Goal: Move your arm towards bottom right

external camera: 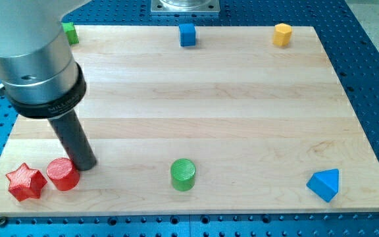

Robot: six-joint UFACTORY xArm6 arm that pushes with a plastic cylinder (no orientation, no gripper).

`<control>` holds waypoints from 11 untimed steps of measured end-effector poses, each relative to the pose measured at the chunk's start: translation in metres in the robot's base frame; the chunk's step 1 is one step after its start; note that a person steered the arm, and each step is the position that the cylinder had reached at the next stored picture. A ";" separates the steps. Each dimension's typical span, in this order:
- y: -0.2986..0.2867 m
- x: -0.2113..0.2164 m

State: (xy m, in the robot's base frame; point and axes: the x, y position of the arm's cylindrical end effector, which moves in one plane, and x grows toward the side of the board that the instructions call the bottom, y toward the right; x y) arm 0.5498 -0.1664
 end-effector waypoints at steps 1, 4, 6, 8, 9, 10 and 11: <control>-0.009 0.000; 0.197 -0.077; 0.264 -0.063; 0.342 -0.014; 0.371 -0.002; 0.437 -0.002; 0.438 0.049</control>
